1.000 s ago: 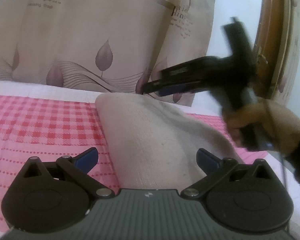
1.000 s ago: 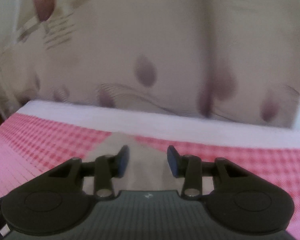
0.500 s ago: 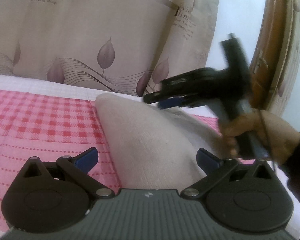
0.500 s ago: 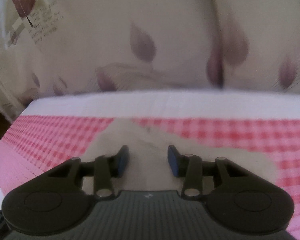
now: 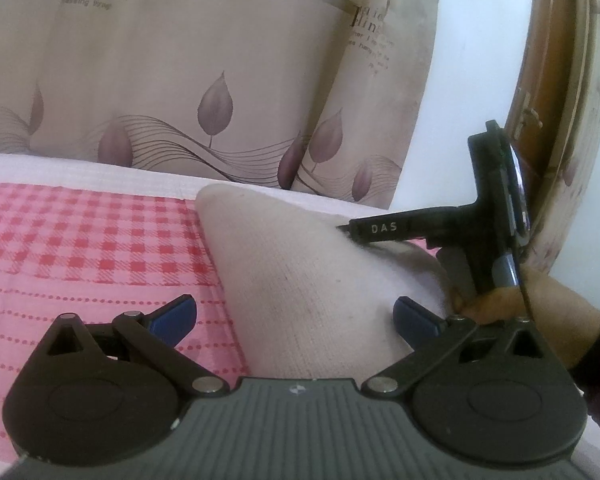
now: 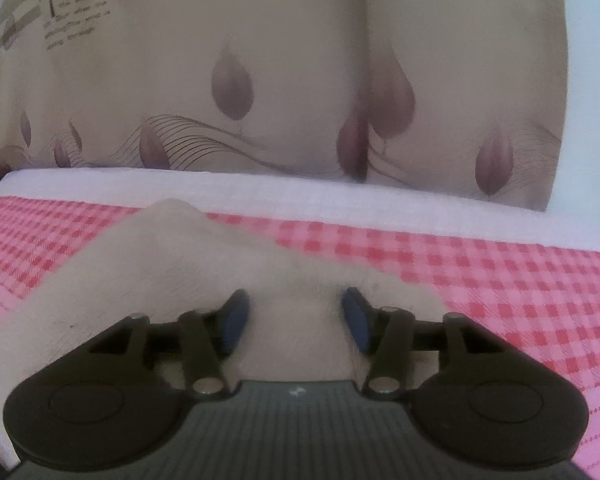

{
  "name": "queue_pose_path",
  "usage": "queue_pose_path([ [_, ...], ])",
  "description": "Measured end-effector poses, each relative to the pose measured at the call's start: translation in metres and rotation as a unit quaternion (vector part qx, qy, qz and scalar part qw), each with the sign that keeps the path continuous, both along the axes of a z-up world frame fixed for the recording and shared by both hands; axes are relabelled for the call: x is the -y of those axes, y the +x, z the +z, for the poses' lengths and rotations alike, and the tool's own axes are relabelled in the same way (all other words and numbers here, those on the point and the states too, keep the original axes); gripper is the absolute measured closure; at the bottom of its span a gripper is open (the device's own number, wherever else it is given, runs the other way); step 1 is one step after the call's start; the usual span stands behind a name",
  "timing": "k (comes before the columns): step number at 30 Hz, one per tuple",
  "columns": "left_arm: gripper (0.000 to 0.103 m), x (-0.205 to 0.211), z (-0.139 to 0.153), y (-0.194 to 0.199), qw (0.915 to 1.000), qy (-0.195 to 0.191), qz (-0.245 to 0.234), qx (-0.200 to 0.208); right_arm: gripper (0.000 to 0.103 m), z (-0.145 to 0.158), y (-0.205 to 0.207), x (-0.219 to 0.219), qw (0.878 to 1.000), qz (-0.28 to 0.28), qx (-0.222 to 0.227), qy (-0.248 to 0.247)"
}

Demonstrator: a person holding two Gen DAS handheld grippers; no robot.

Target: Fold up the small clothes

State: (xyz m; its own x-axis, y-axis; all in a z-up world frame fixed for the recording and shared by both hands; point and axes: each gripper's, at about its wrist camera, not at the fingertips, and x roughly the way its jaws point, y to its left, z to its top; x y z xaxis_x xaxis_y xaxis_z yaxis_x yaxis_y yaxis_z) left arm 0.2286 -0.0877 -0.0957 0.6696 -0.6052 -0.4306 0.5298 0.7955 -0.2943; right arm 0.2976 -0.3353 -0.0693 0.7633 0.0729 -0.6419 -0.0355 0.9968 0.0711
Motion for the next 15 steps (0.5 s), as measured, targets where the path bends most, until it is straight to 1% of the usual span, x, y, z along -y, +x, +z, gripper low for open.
queue_pose_path([
  [1, 0.000, 0.000, 0.000, 0.000, 1.0000, 0.001, 0.000, 0.000, 0.041, 0.000, 0.000, 0.000, 1.000, -0.006, 0.002, 0.001],
  [2, 0.000, 0.000, 0.000, 0.000, 1.0000, 0.001, 0.000, 0.000, 0.032, 0.002, -0.004, 0.001, 1.000, -0.016, 0.005, -0.004],
  [5, 0.000, -0.001, 0.000, 0.000, 1.0000, 0.002, 0.001, 0.001, 0.032, 0.014, -0.027, -0.003, 0.999, -0.028, 0.039, -0.011],
  [8, 0.000, -0.001, 0.000, 0.000, 1.0000, 0.003, 0.001, 0.001, 0.032, 0.023, -0.058, -0.010, 0.996, -0.041, 0.064, -0.037],
  [9, 0.000, -0.001, 0.000, 0.000, 1.0000, 0.003, 0.001, 0.001, 0.032, 0.022, -0.067, -0.010, 0.996, -0.043, 0.065, -0.041],
  [11, 0.000, -0.001, 0.000, 0.000, 1.0000, 0.005, 0.001, 0.000, 0.031, 0.009, -0.080, -0.011, 0.997, -0.044, 0.044, -0.049],
  [12, 0.000, -0.002, 0.000, 0.000, 1.0000, 0.005, 0.002, 0.000, 0.030, -0.001, -0.085, -0.008, 0.997, -0.048, 0.038, -0.042],
  [13, 0.000, -0.003, 0.000, 0.001, 1.0000, 0.004, 0.003, -0.001, 0.028, -0.006, -0.089, 0.001, 0.998, -0.054, 0.041, -0.012],
  [14, 0.000, -0.007, 0.000, 0.001, 1.0000, -0.005, 0.001, -0.002, 0.027, -0.009, -0.089, 0.012, 0.997, -0.064, 0.034, 0.030],
  [15, 0.000, -0.013, 0.001, 0.002, 0.9997, -0.022, -0.007, -0.006, 0.027, -0.008, -0.089, 0.026, 0.993, -0.078, 0.021, 0.085],
])
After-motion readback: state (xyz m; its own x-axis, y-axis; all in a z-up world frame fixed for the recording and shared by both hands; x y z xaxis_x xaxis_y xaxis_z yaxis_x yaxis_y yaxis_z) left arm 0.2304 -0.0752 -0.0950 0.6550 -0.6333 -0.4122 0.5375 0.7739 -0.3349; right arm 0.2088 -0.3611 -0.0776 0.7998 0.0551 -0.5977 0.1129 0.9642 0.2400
